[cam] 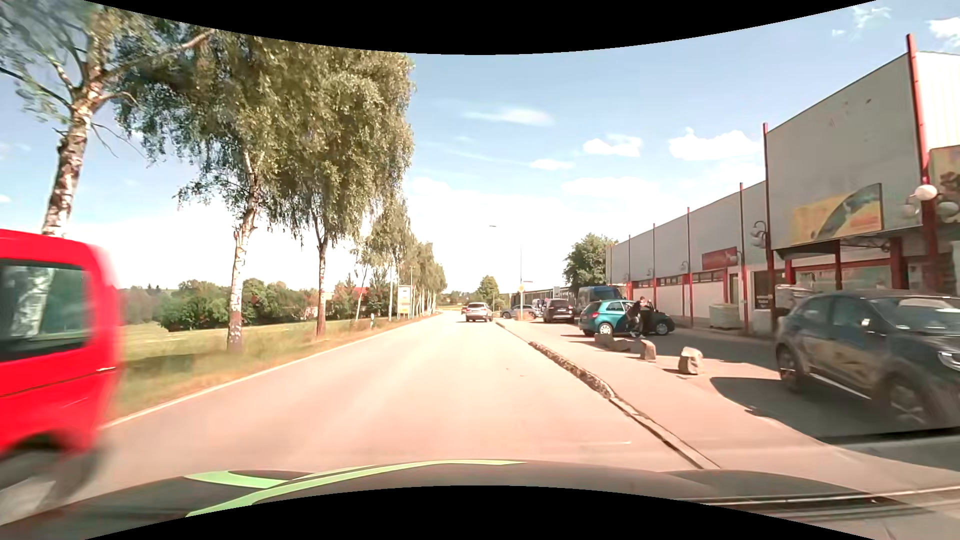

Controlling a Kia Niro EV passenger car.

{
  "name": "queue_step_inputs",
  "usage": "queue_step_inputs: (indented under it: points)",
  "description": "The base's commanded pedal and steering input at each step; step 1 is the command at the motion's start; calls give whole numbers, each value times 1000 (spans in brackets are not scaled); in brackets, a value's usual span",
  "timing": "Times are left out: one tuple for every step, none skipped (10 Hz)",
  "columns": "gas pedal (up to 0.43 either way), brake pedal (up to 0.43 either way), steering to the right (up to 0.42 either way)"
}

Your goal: Follow the waypoints while adhering to traffic rules and regulations

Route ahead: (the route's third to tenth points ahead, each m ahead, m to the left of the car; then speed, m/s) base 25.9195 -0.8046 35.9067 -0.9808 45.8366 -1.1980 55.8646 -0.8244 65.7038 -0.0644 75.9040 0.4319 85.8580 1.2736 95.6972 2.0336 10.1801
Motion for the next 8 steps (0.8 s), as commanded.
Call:
queue_step_inputs:
  points:
    - [0,0,-2]
    - [0,0,-2]
    - [0,0,-2]
    - [0,0,-2]
    - [0,0,-2]
    - [0,0,-2]
    - [0,0,-2]
    - [0,0,-2]
